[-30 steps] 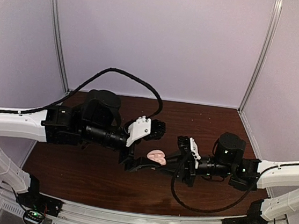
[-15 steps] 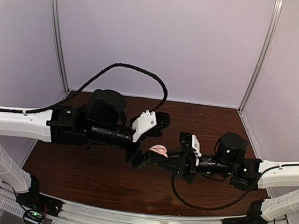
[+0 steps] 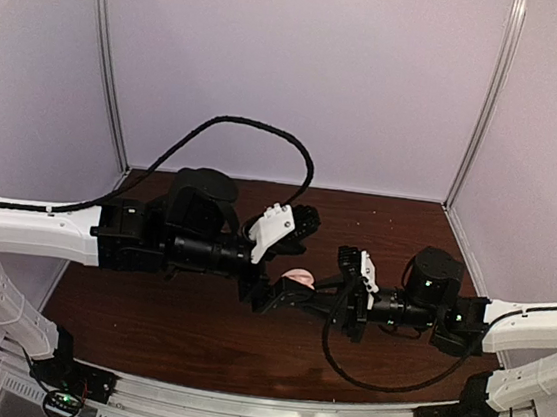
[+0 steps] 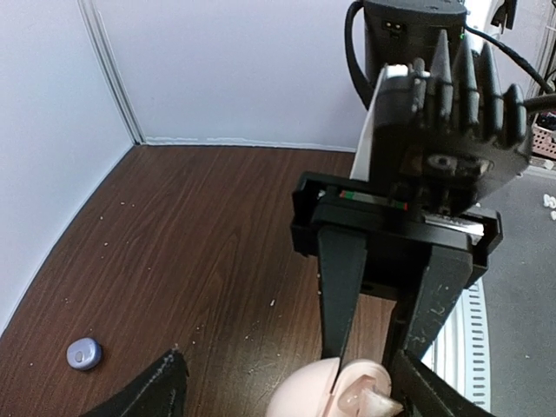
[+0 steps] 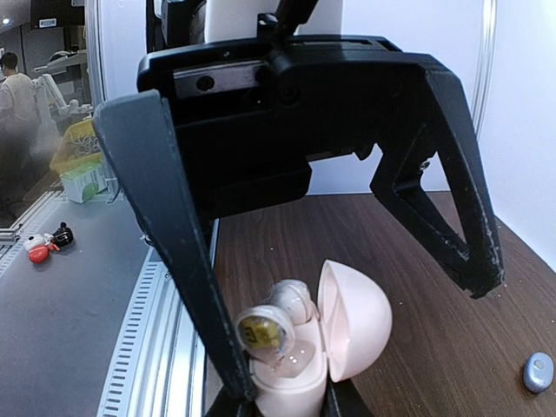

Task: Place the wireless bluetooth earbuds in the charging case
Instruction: Adjust the right earbud in the right side groove of the charging case.

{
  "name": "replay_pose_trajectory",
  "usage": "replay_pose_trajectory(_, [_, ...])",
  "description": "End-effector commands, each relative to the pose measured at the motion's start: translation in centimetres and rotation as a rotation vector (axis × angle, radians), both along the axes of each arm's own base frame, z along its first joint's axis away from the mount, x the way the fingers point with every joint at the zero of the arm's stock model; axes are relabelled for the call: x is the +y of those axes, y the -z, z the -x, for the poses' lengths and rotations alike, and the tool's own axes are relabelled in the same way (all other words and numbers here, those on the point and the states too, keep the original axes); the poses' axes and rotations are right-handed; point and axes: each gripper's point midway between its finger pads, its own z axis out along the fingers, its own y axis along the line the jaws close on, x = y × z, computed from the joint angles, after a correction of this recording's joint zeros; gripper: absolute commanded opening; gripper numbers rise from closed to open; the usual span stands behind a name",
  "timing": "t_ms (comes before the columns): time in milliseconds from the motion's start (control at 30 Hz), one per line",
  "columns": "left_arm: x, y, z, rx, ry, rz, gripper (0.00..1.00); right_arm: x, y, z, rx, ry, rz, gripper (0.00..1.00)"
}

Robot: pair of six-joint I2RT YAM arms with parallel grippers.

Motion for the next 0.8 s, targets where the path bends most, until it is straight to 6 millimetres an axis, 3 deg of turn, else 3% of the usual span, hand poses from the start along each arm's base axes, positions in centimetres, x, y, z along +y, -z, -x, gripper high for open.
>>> replay_pose_trajectory(0, [-0.2,-0.1,-1.4,0.005,-0.066,0.013,0.83,-0.5,-3.5,0.9,-0.044,-0.028,-0.114,0.00])
replay_pose_trajectory(767, [-0.7,1.0,-1.8,0.044,-0.096,0.015,0.86,0.0,-4.2,1.8,-0.062,-0.081,-0.128,0.00])
